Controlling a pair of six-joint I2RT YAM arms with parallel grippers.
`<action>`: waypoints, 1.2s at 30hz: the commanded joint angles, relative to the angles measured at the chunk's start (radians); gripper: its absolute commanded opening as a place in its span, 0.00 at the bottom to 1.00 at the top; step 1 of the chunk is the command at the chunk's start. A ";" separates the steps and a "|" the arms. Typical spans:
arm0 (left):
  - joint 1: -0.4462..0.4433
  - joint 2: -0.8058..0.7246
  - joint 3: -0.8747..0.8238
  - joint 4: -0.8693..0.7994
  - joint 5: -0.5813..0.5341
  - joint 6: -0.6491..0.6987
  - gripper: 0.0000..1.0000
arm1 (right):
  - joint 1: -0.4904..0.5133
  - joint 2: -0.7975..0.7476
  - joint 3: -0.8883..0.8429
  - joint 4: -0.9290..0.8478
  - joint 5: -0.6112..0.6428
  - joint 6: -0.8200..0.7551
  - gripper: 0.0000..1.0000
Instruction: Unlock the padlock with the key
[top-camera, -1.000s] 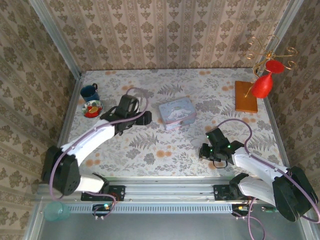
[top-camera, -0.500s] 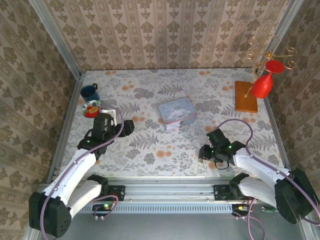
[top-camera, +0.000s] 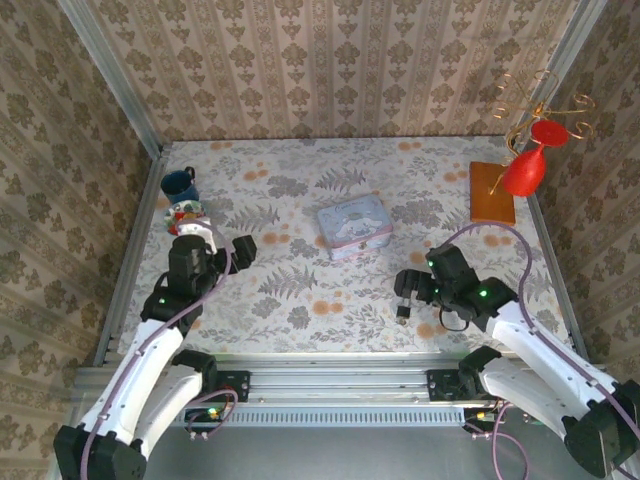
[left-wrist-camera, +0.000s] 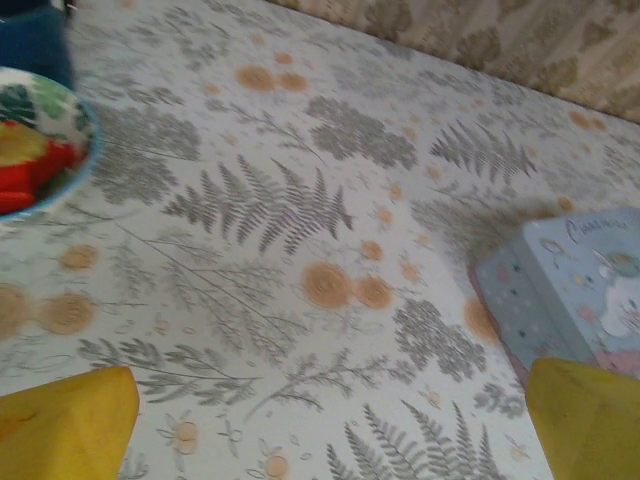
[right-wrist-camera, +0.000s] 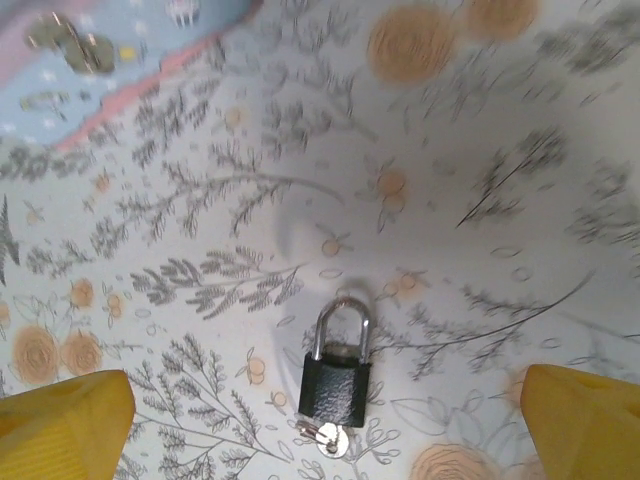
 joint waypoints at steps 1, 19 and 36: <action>0.011 -0.039 -0.027 0.035 -0.155 0.063 1.00 | -0.007 -0.046 0.066 -0.105 0.183 -0.061 1.00; 0.175 -0.044 -0.394 0.657 -0.285 0.348 1.00 | -0.008 -0.315 -0.254 0.538 0.437 -0.564 1.00; 0.191 0.636 -0.351 1.298 -0.135 0.561 1.00 | -0.326 -0.067 -0.506 1.176 0.154 -0.672 1.00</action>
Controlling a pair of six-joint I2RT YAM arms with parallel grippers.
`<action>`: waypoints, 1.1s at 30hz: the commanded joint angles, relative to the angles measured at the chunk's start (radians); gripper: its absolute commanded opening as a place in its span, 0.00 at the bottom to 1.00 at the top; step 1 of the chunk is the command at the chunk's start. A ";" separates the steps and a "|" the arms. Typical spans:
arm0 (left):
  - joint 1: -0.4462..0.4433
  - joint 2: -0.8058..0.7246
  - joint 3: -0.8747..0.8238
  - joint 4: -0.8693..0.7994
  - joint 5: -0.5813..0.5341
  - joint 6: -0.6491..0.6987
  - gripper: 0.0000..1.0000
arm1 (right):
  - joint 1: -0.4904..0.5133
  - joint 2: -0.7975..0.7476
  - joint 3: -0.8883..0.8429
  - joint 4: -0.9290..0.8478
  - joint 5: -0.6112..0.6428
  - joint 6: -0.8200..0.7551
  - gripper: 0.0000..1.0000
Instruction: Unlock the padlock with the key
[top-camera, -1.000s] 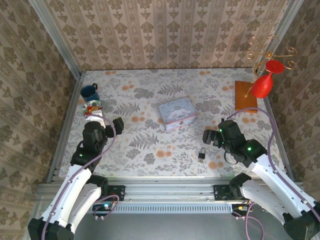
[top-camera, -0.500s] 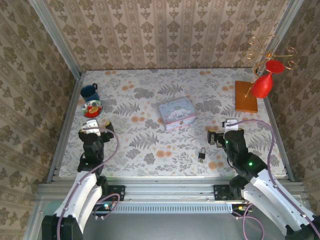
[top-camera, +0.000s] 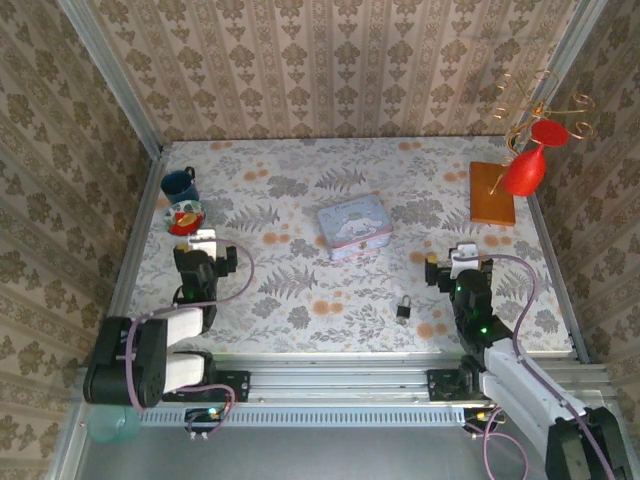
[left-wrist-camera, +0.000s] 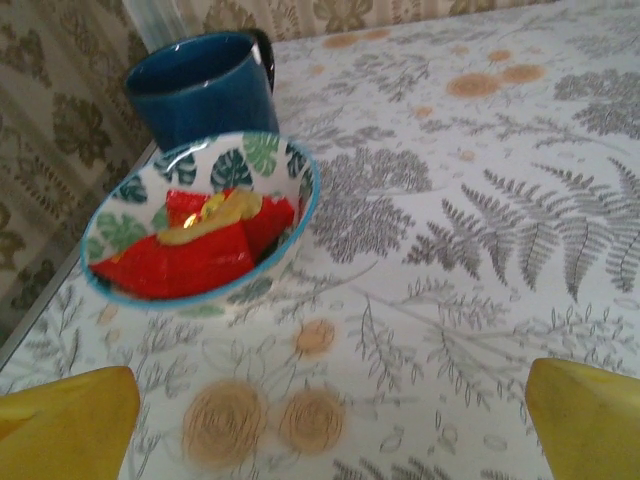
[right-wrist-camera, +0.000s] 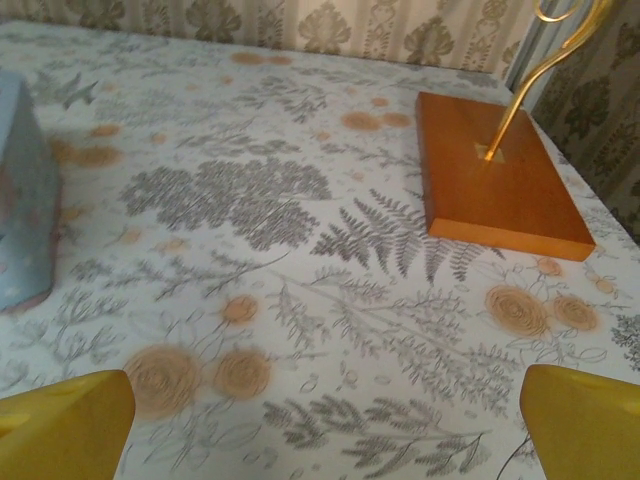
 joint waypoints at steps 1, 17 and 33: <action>0.019 0.106 0.020 0.239 0.057 0.053 1.00 | -0.074 0.090 0.038 0.151 -0.126 0.025 1.00; 0.033 0.289 0.135 0.219 -0.034 0.017 1.00 | -0.129 0.536 0.167 0.478 -0.277 -0.038 1.00; 0.037 0.286 0.169 0.150 -0.028 0.011 1.00 | -0.144 0.815 0.261 0.587 -0.299 0.001 1.00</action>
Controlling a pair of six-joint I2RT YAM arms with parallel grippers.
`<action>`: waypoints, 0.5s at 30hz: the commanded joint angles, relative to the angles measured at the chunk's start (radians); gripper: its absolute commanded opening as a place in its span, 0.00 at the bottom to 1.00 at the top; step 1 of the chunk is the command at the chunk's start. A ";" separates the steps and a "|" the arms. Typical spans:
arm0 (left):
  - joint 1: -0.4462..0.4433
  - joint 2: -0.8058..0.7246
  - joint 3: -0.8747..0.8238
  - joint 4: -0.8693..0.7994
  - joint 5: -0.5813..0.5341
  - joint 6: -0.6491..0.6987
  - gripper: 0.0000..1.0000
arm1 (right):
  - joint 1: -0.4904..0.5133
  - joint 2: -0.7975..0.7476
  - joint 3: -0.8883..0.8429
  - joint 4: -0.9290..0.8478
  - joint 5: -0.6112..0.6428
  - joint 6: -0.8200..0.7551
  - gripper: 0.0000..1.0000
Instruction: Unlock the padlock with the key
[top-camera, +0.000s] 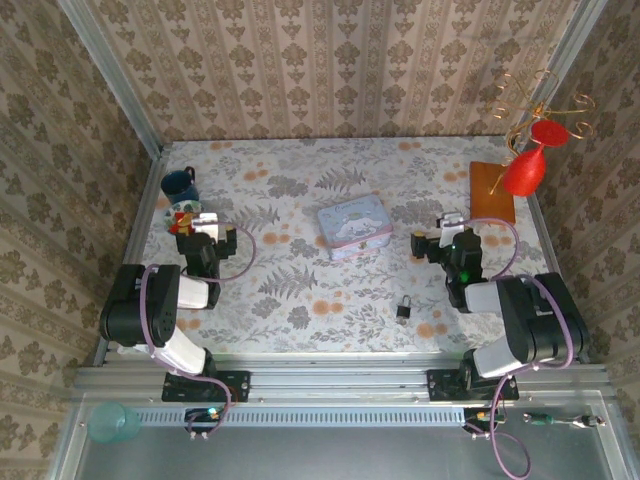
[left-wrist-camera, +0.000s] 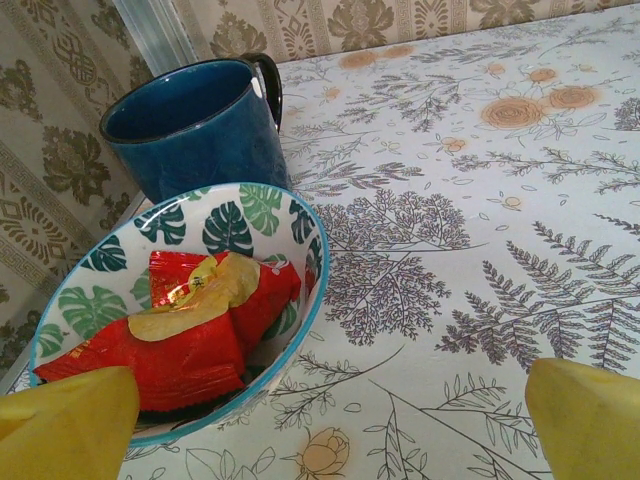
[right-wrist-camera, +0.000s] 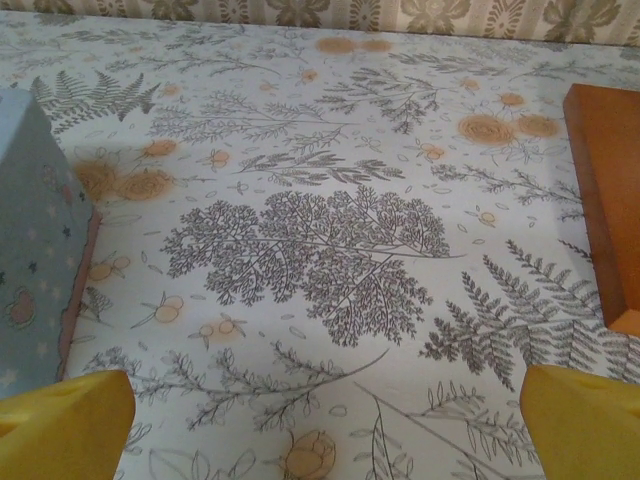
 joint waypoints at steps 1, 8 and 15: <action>0.008 -0.018 0.017 -0.012 -0.009 -0.018 1.00 | -0.007 0.015 0.051 0.006 0.060 0.025 1.00; 0.008 -0.019 0.017 -0.013 -0.009 -0.018 1.00 | -0.019 0.026 0.083 -0.036 0.096 0.055 1.00; 0.009 -0.017 0.017 -0.013 -0.008 -0.018 1.00 | -0.020 0.024 0.083 -0.038 0.094 0.055 1.00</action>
